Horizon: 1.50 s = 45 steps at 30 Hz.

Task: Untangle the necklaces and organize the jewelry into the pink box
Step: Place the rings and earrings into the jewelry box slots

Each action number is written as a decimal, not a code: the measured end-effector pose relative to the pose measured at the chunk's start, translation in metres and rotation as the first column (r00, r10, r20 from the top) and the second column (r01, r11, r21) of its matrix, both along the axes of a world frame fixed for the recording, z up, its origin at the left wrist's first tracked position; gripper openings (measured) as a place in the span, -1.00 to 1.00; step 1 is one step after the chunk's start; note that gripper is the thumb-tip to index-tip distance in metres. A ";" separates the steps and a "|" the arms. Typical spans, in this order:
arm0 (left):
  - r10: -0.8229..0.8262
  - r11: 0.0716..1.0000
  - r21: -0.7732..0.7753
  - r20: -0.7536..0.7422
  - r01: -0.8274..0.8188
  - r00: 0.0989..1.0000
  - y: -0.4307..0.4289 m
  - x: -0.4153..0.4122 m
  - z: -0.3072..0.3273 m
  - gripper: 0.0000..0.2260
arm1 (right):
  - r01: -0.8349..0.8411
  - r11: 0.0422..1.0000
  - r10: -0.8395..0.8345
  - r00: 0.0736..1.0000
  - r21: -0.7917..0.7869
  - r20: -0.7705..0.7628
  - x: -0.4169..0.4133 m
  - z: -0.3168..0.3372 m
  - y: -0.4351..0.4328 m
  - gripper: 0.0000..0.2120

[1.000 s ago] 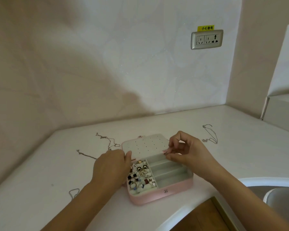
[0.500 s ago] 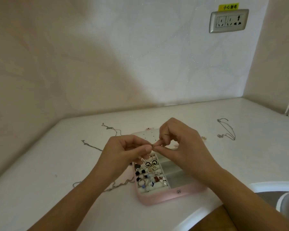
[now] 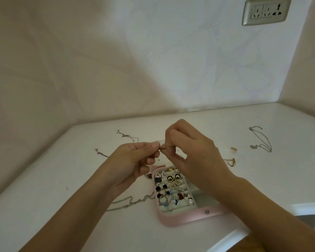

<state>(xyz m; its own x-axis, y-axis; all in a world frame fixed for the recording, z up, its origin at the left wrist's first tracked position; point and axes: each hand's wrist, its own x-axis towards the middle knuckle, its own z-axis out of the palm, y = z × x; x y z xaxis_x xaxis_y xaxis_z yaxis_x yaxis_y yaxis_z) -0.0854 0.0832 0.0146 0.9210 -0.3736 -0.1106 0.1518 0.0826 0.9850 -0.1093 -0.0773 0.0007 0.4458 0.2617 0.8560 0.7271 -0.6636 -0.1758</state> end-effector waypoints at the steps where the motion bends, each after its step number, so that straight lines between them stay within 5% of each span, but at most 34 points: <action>1: -0.015 1.000 0.021 0.026 0.015 1.000 0.001 0.001 0.001 -0.90 | -0.012 1.000 0.012 1.000 0.008 -0.008 0.000 0.000 0.000 -0.78; 5: -0.075 0.961 0.274 0.203 0.017 0.976 0.011 0.005 0.002 -0.86 | -0.049 0.998 0.054 0.985 0.033 -0.163 0.000 -0.006 -0.013 -0.93; 9: -0.248 0.830 0.552 0.245 0.076 0.937 0.018 0.006 0.002 -0.81 | 0.149 0.968 -0.027 0.859 0.200 -0.512 -0.005 -0.022 -0.044 -0.85; 13: -0.287 0.739 0.673 0.256 0.043 0.923 0.013 0.008 0.000 -0.90 | 0.292 0.920 -0.073 0.782 0.261 -0.619 -0.003 -0.034 -0.059 -0.84; 21: -0.362 0.669 0.736 0.201 0.104 0.910 0.005 0.014 -0.007 -0.89 | 0.294 0.952 -0.182 0.759 0.081 -0.625 -0.001 -0.038 -0.056 -0.80; 39: -0.371 0.700 0.713 0.302 0.051 0.878 0.005 0.020 -0.008 -0.84 | 0.277 0.961 -0.223 0.788 0.006 -0.574 0.004 -0.044 -0.058 -0.80; 45: -0.398 0.690 0.709 0.203 0.147 0.895 0.014 0.020 -0.003 -0.94 | 0.277 0.961 -0.233 0.788 -0.009 -0.570 0.003 -0.043 -0.058 -0.80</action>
